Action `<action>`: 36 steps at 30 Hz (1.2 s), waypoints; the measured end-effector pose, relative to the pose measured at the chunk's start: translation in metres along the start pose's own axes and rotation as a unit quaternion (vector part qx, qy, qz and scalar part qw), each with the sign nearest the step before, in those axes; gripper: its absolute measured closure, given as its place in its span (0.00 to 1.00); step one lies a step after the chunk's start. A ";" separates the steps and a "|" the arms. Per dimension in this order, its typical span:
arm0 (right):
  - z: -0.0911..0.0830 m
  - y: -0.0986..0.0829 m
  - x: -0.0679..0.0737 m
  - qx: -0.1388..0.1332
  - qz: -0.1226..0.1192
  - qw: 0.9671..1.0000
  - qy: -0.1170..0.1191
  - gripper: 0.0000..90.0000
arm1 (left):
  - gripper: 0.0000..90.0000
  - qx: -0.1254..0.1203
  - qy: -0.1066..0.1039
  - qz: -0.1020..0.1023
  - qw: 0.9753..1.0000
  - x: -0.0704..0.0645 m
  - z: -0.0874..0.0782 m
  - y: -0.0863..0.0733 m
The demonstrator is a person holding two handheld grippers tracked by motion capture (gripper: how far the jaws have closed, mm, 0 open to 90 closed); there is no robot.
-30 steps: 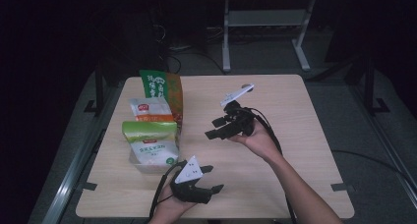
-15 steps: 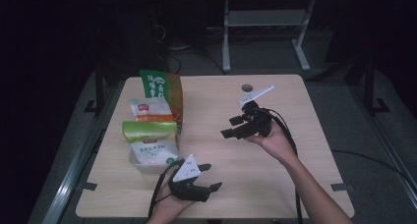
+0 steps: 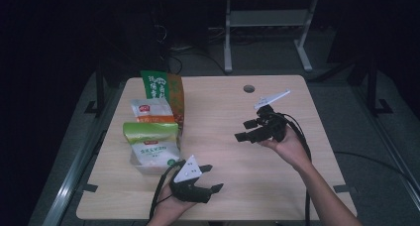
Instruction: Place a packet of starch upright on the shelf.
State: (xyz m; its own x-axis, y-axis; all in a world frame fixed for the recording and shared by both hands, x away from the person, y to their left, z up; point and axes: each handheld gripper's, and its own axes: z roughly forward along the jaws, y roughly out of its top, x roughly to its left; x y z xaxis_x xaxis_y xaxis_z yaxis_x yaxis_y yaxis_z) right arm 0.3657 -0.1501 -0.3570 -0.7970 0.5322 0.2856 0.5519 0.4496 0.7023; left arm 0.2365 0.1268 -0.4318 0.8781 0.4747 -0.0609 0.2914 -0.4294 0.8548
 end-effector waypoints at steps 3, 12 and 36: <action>-0.004 -0.006 -0.004 -0.004 0.005 1.000 0.001 0.34 | 0.35 0.002 0.000 0.003 1.000 0.000 0.000 0.000; -0.016 -0.027 -0.013 -0.008 0.023 1.000 -0.012 0.33 | 0.34 0.005 -0.005 0.000 1.000 0.000 0.001 0.000; -0.033 -0.094 -0.026 -0.021 0.067 0.997 -0.016 0.32 | 0.33 0.007 -0.004 -0.007 1.000 0.001 0.003 -0.002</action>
State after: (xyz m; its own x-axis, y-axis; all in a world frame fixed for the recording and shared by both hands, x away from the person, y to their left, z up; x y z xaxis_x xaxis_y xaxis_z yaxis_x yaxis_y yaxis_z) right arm 0.3266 -0.2303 -0.4091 -0.7077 0.6087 0.3587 0.6423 0.3427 0.6855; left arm 0.2384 0.1260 -0.4356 0.8765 0.4750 -0.0777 0.3096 -0.4329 0.8466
